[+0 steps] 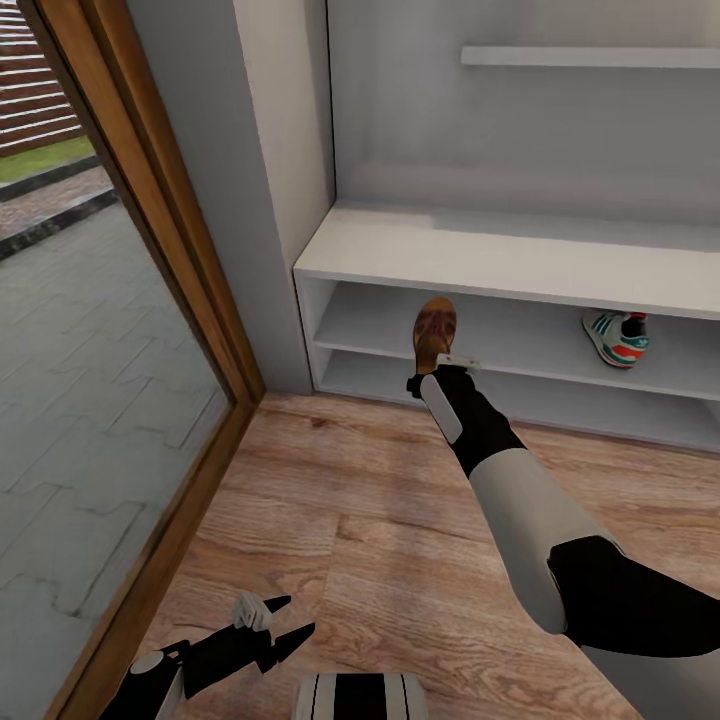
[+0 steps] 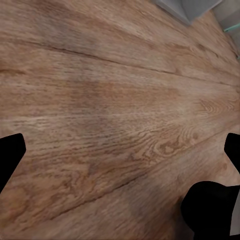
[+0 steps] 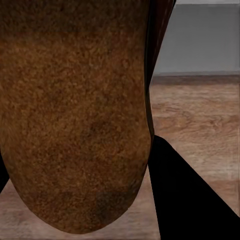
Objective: Pick up the two gym shoes and the two sandals from the corridor floor and place them onto the hallstand (shoe rack) in the corridor, making sure they are on the rack and not on the floor. Arrange them so the two gym shoes are next to each other and the two sandals are next to each other.
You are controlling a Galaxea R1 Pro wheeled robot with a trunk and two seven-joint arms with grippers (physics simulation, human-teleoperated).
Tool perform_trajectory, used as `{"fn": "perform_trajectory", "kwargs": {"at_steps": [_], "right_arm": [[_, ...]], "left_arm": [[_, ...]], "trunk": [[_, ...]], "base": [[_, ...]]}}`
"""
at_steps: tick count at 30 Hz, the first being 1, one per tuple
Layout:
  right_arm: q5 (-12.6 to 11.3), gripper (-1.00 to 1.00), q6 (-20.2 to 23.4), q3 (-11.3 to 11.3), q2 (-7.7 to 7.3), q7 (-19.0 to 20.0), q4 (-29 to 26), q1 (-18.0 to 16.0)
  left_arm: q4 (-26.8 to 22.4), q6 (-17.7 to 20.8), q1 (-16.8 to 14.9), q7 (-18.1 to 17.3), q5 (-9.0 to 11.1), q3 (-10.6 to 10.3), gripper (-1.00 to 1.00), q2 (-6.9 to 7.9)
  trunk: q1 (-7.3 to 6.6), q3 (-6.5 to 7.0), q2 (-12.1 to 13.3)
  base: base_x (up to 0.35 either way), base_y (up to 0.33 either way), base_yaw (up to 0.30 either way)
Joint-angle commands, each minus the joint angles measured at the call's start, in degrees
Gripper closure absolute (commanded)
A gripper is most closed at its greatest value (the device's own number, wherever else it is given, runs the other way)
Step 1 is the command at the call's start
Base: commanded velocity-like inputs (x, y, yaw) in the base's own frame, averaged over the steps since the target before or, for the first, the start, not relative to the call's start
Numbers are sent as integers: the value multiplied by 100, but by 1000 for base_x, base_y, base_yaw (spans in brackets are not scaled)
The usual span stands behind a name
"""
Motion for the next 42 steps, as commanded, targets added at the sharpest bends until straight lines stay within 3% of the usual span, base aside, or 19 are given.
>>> {"fn": "perform_trajectory", "kwargs": {"at_steps": [1,15,18,25,29,42], "right_arm": [[-56,100,4,11,0,-69,76,-4],[-66,100,0,5,0,-69,222,-4],[-67,100,0,-10,0,-69,222,-4],[-61,100,0,-426,0,-69,222,-4],[-59,100,0,-606,0,-69,218,-4],[-59,100,0,-671,0,-73,198,-4]], "left_arm": [[-6,-20,-3,-23,-52,27,-100,-4],[-7,-28,-3,119,-43,18,-100,0],[-7,-28,-3,121,-44,16,-100,-4],[-7,-26,-3,122,-44,18,-100,-5],[-7,-28,-3,122,-44,18,-100,-6],[-7,-29,-3,122,-46,18,-100,-6]], "trunk": [[-1,-4,-2],[-1,-4,-2],[7,-71,-6],[25,-260,-15],[25,-290,-15],[25,-303,-15]], "base": [[11,0,0],[2,0,0],[0,0,0],[0,0,0],[0,0,0],[0,0,0]]}}
